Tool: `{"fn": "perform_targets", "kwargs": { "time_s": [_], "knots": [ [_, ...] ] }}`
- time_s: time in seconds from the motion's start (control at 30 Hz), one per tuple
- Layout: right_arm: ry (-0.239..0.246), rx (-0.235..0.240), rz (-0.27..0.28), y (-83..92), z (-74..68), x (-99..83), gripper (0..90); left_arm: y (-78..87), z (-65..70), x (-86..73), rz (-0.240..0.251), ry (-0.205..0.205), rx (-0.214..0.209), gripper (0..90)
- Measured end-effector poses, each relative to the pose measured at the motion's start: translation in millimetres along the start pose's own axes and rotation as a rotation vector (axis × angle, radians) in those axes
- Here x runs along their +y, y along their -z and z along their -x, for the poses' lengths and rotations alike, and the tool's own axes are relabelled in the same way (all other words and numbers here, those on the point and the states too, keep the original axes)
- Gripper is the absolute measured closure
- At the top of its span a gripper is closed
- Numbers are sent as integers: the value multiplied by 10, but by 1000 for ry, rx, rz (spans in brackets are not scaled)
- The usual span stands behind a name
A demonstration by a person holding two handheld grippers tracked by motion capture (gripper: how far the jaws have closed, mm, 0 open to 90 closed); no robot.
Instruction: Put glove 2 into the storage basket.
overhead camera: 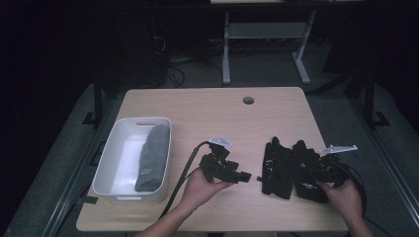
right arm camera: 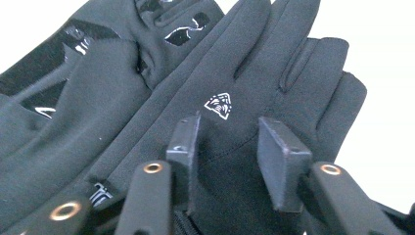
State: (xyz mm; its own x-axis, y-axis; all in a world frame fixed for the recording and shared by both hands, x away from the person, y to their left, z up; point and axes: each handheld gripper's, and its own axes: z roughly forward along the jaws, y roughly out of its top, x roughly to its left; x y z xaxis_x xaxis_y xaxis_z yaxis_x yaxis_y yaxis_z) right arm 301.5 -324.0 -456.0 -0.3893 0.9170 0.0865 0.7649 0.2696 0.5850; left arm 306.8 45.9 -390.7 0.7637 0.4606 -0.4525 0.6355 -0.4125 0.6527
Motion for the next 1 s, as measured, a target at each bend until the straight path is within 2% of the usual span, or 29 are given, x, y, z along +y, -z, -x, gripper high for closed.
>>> {"fn": "perform_targets", "kwargs": {
  "time_s": [0.13,0.23,0.4,0.5,0.57,0.6,0.63,0.8,1.0],
  "knots": [
    [32,-25,1,-14,-35,0,681,0,4,-5,-3,1,-1,317],
    [46,-47,-1,-19,-72,0,760,-5,4,-17,-2,2,-3,317],
    [31,-53,-2,-12,-100,10,825,2,-8,-20,-3,4,-3,317],
    [-9,-26,4,4,-70,11,845,10,-7,-15,0,3,-6,317],
    [-5,-21,3,22,-64,23,886,27,-4,-8,5,3,-5,316],
    [-5,-21,3,22,-64,23,886,27,-4,-8,5,3,-5,316],
    [-15,-6,28,60,-54,40,887,39,-4,-3,10,5,-6,317],
    [-29,6,28,108,-49,75,888,42,10,-6,5,-2,-2,316],
    [-32,12,59,193,-56,138,888,52,12,-5,6,-3,-2,317]
  ]
}}
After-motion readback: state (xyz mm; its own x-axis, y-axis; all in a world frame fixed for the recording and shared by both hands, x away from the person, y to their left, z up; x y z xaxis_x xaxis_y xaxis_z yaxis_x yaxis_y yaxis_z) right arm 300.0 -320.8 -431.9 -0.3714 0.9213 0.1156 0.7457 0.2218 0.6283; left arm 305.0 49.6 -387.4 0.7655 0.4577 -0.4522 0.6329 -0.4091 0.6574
